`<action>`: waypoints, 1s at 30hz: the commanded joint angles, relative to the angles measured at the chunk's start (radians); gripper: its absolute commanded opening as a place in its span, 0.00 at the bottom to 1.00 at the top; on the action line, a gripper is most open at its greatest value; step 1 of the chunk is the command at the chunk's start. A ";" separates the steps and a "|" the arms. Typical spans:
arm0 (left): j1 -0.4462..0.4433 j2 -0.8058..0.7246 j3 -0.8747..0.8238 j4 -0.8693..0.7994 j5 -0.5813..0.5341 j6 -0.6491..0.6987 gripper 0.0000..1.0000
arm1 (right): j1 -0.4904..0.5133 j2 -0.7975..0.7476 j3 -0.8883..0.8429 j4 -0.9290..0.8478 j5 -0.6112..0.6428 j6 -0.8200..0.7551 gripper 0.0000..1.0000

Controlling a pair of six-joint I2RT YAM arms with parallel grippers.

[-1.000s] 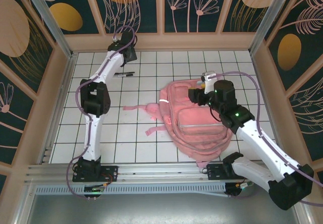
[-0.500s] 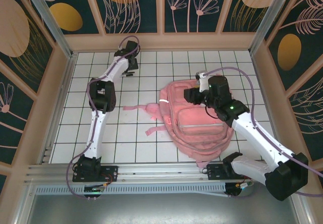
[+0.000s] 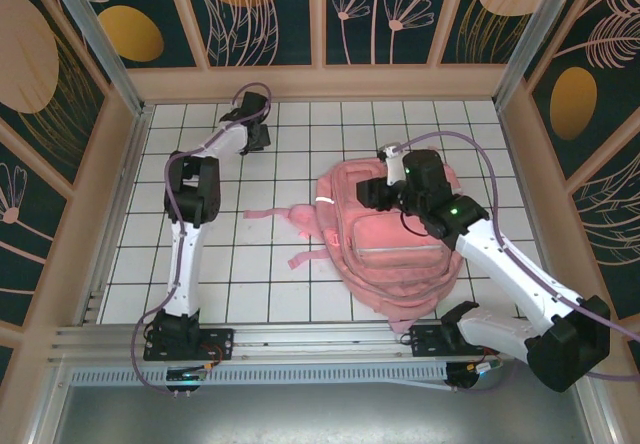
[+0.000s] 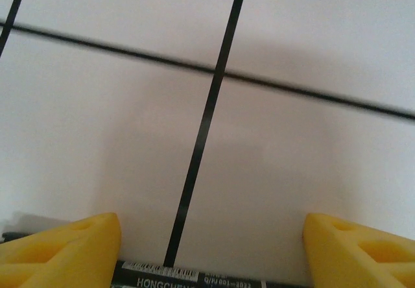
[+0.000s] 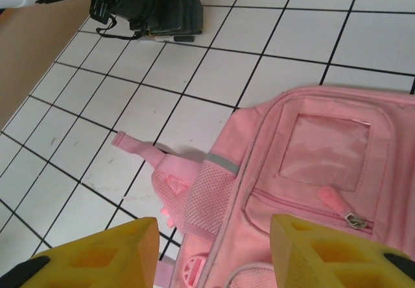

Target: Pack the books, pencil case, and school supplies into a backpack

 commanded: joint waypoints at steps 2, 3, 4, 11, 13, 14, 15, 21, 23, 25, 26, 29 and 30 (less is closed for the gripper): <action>0.001 -0.117 -0.242 -0.047 0.065 -0.046 0.72 | 0.021 -0.012 0.050 -0.036 0.032 0.009 0.48; 0.001 -0.153 -0.297 -0.026 0.066 -0.061 0.72 | 0.024 -0.013 0.052 -0.038 0.035 0.012 0.48; 0.001 -0.192 -0.358 -0.006 0.066 -0.076 0.72 | 0.030 -0.016 0.054 -0.039 0.039 0.015 0.48; 0.000 -0.397 -0.692 0.094 0.133 -0.164 0.73 | 0.079 -0.022 0.047 -0.034 0.071 0.039 0.48; 0.000 -0.443 -0.749 0.103 0.150 -0.174 0.75 | 0.099 -0.019 0.034 -0.022 0.075 0.051 0.49; 0.001 -0.466 -0.775 0.105 0.160 -0.180 0.76 | 0.107 -0.015 0.023 -0.011 0.067 0.053 0.49; 0.000 -0.487 -0.795 0.108 0.173 -0.181 0.77 | 0.118 -0.009 0.009 0.001 0.053 0.050 0.50; 0.001 -0.622 -0.863 0.087 0.223 -0.172 0.80 | 0.248 0.104 -0.110 0.206 -0.092 -0.117 0.54; 0.000 -0.658 -0.869 0.060 0.221 -0.172 0.80 | 0.293 0.194 -0.097 0.272 -0.099 -0.191 0.56; 0.000 -0.694 -0.873 0.034 0.208 -0.180 0.80 | 0.323 0.293 -0.061 0.316 -0.104 -0.253 0.57; 0.000 -0.720 -0.876 0.023 0.199 -0.184 0.81 | 0.329 0.350 -0.030 0.328 -0.122 -0.282 0.57; 0.001 -0.796 -0.866 -0.035 0.148 -0.193 0.84 | 0.332 0.522 0.078 0.343 -0.207 -0.371 0.58; 0.001 -0.810 -0.855 -0.063 0.130 -0.193 0.86 | 0.335 0.572 0.105 0.351 -0.221 -0.408 0.58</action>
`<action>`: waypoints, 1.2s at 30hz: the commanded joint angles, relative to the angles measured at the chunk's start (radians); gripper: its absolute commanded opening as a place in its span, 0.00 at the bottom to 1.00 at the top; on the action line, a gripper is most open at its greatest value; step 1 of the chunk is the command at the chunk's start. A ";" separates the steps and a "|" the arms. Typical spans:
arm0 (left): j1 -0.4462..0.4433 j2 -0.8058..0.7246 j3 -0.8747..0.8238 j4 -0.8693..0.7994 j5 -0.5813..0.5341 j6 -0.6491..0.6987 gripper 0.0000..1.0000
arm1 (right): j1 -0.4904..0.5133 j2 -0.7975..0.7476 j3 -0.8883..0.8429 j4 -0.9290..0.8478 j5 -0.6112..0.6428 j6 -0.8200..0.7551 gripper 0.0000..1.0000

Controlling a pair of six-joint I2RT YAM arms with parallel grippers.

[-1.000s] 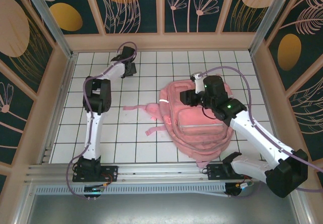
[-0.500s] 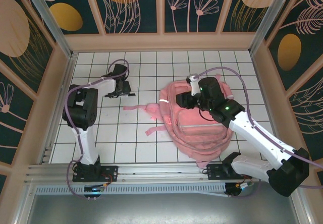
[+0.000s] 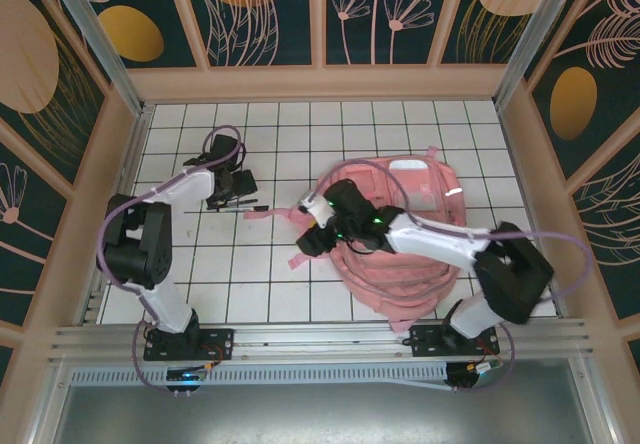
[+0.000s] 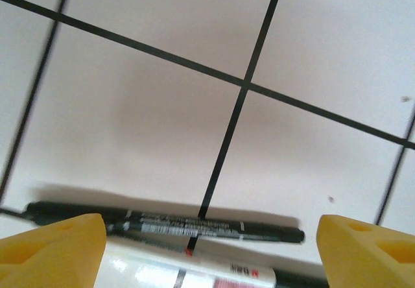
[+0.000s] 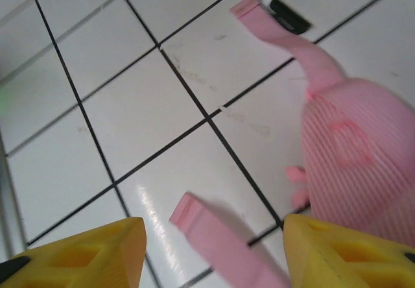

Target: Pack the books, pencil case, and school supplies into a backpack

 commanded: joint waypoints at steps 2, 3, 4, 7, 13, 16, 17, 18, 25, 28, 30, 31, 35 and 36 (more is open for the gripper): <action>0.002 -0.096 0.039 -0.159 -0.084 -0.025 0.87 | 0.016 0.181 0.138 0.121 -0.119 -0.269 0.58; 0.003 -0.108 0.043 -0.180 -0.090 -0.026 0.87 | 0.022 0.215 0.152 0.145 -0.125 -0.324 0.58; 0.005 -0.123 0.043 -0.199 -0.101 -0.035 0.87 | 0.025 0.254 0.168 0.177 -0.129 -0.372 0.56; 0.031 -0.163 0.027 -0.233 -0.108 -0.050 0.84 | 0.012 0.359 0.249 0.222 -0.177 -0.454 0.51; 0.160 -0.212 -0.024 -0.250 -0.071 -0.061 0.81 | -0.016 0.560 0.454 0.175 -0.192 -0.492 0.45; 0.212 -0.238 -0.043 -0.237 -0.067 -0.056 0.81 | -0.029 0.641 0.544 0.136 -0.176 -0.465 0.44; 0.234 -0.242 -0.048 -0.232 -0.058 -0.055 0.81 | -0.036 0.665 0.570 0.128 -0.169 -0.445 0.43; 0.251 -0.246 -0.053 -0.228 -0.047 -0.053 0.81 | -0.039 0.683 0.592 0.117 -0.165 -0.438 0.42; 0.289 -0.290 -0.091 -0.210 -0.062 -0.039 0.81 | -0.057 0.753 0.696 0.028 -0.141 -0.419 0.40; 0.289 -0.301 -0.107 -0.207 -0.067 -0.038 0.81 | -0.067 0.767 0.723 -0.016 -0.142 -0.421 0.39; 0.289 -0.313 -0.123 -0.197 -0.057 -0.038 0.81 | -0.073 0.781 0.741 -0.061 -0.164 -0.430 0.38; 0.289 -0.317 -0.130 -0.194 -0.052 -0.042 0.81 | -0.073 0.784 0.742 -0.078 -0.163 -0.438 0.37; 0.290 -0.322 -0.154 -0.180 -0.037 -0.040 0.81 | -0.072 0.804 0.744 -0.144 -0.155 -0.476 0.32; 0.289 -0.320 -0.156 -0.176 -0.033 -0.042 0.81 | -0.068 0.806 0.742 -0.153 -0.142 -0.483 0.31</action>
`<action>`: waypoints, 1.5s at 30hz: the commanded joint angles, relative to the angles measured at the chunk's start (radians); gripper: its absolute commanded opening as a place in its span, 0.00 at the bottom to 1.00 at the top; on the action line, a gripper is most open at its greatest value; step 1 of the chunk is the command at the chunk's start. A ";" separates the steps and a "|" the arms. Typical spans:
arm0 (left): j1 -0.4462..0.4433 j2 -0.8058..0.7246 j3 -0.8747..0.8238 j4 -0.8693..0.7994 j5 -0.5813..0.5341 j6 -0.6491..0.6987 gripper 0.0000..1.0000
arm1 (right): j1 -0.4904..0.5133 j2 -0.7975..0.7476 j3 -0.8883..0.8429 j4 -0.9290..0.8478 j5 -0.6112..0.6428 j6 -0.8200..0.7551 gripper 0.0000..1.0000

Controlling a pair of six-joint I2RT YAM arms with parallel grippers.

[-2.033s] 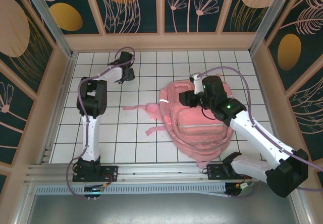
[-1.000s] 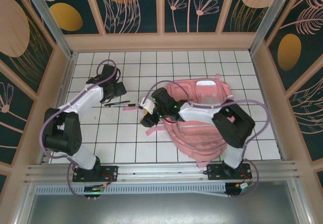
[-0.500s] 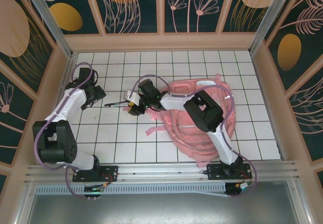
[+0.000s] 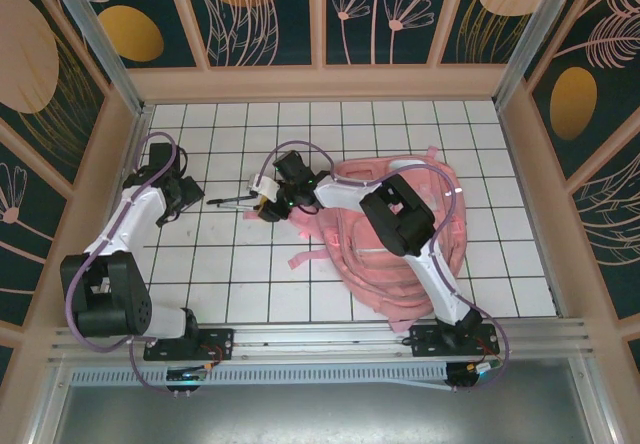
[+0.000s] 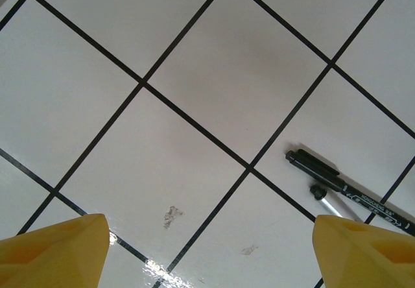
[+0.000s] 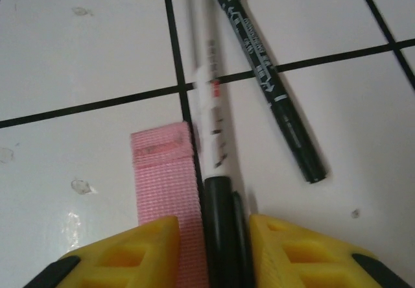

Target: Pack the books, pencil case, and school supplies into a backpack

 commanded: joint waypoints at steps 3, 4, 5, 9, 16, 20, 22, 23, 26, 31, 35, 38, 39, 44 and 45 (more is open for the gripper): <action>0.003 -0.007 -0.025 0.017 0.039 -0.007 0.81 | 0.026 0.041 0.004 -0.144 0.076 -0.091 0.27; 0.002 -0.005 -0.025 0.021 0.045 -0.011 0.81 | 0.035 0.040 0.003 -0.149 0.099 -0.108 0.24; 0.002 -0.003 -0.024 0.023 0.053 -0.013 0.81 | 0.044 0.035 0.004 -0.151 0.123 -0.122 0.21; 0.003 -0.006 -0.033 0.027 0.069 -0.024 0.81 | 0.075 0.001 0.003 -0.155 0.145 -0.151 0.16; 0.003 -0.072 -0.099 0.030 0.158 -0.024 0.81 | 0.081 -0.125 -0.072 -0.100 0.043 -0.122 0.13; 0.002 -0.150 -0.113 -0.005 0.198 -0.021 0.82 | 0.081 -0.206 -0.141 -0.031 0.003 -0.059 0.13; 0.002 -0.182 -0.100 -0.038 0.201 -0.019 0.84 | 0.083 -0.245 -0.184 0.015 -0.006 -0.010 0.14; 0.003 -0.197 -0.097 -0.048 0.205 -0.020 0.85 | 0.082 -0.266 -0.209 0.051 -0.006 0.017 0.14; 0.002 -0.260 -0.108 -0.050 0.274 -0.027 0.84 | 0.083 -0.344 -0.317 0.186 -0.011 0.120 0.13; 0.001 -0.326 -0.096 0.019 0.618 0.062 0.83 | 0.071 -0.540 -0.524 0.340 0.024 0.324 0.07; -0.086 -0.376 -0.049 0.064 0.664 0.157 0.84 | 0.008 -0.771 -0.711 0.358 0.107 0.442 0.07; -0.229 -0.379 -0.019 0.137 0.637 0.186 0.91 | -0.094 -0.974 -0.817 0.300 0.191 0.572 0.06; -0.270 -0.379 -0.026 0.197 0.670 0.176 0.93 | -0.127 -1.037 -0.832 0.256 0.225 0.606 0.06; -0.610 -0.346 -0.040 0.421 0.553 0.258 0.99 | -0.292 -1.250 -0.815 0.000 0.377 0.692 0.05; -0.681 -0.324 -0.042 0.465 0.539 0.305 0.99 | -0.344 -1.275 -0.796 -0.059 0.402 0.730 0.05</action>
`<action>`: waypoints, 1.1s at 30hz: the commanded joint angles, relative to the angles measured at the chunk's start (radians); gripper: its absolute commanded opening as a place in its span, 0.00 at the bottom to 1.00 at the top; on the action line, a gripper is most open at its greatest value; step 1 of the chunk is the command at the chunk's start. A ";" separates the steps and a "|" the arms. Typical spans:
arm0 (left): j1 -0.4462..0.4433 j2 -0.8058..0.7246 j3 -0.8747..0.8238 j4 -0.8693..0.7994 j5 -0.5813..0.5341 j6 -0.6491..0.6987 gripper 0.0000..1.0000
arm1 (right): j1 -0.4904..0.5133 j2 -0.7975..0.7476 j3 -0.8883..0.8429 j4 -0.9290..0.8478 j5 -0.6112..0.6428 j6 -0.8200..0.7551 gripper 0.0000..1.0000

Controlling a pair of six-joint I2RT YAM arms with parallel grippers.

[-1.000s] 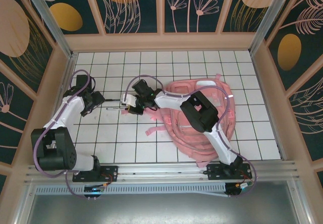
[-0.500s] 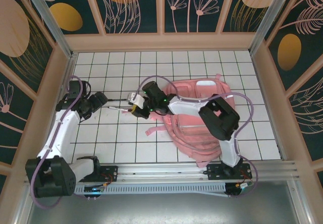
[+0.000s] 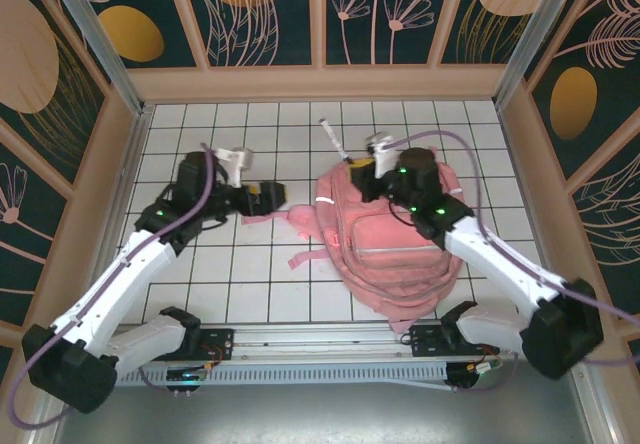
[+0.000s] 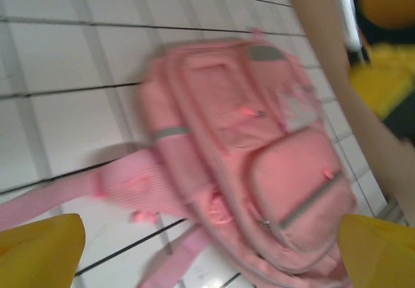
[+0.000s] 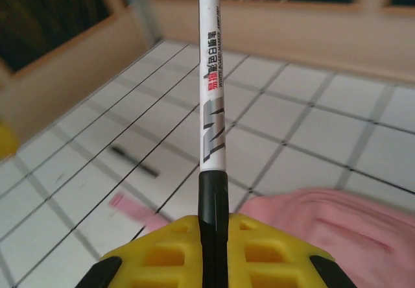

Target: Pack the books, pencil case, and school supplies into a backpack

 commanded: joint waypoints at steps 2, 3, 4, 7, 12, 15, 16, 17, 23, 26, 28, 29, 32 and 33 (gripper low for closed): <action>-0.256 0.086 0.012 0.239 -0.074 0.202 0.99 | -0.149 -0.084 0.067 -0.296 0.150 0.192 0.04; -0.314 0.120 0.017 0.268 -0.099 0.256 0.99 | -0.191 -0.094 0.089 -0.345 0.145 0.211 0.04; -0.366 0.155 0.024 0.287 -0.125 0.308 0.99 | -0.222 -0.103 0.105 -0.377 0.134 0.218 0.04; -0.517 0.269 0.022 0.358 -0.206 0.503 0.99 | -0.309 -0.131 0.137 -0.452 0.106 0.221 0.04; -0.655 0.442 -0.019 0.523 -0.286 0.721 0.99 | -0.406 -0.179 0.140 -0.490 0.064 0.242 0.04; -0.690 0.533 0.001 0.606 -0.436 0.734 0.99 | -0.421 -0.202 0.125 -0.500 0.042 0.250 0.04; -0.690 0.566 0.034 0.583 -0.458 0.725 0.99 | -0.421 -0.209 0.120 -0.503 0.039 0.248 0.04; -0.690 0.606 0.083 0.546 -0.501 0.715 0.99 | -0.423 -0.217 0.114 -0.507 0.040 0.246 0.04; -0.692 0.769 0.178 0.452 -0.491 0.803 0.95 | -0.425 -0.256 0.087 -0.530 0.065 0.226 0.04; -0.691 0.774 0.150 0.506 -0.509 0.831 0.75 | -0.425 -0.264 0.091 -0.545 0.073 0.213 0.03; -0.692 0.771 0.163 0.496 -0.519 0.836 0.58 | -0.426 -0.268 0.092 -0.554 0.076 0.208 0.03; -0.691 0.763 0.165 0.498 -0.510 0.842 0.57 | -0.425 -0.270 0.092 -0.558 0.075 0.207 0.03; -0.692 0.723 0.144 0.505 -0.409 0.889 0.63 | -0.427 -0.276 0.084 -0.570 0.059 0.210 0.03; -0.691 0.708 0.136 0.502 -0.361 0.904 0.70 | -0.428 -0.277 0.079 -0.575 0.049 0.210 0.03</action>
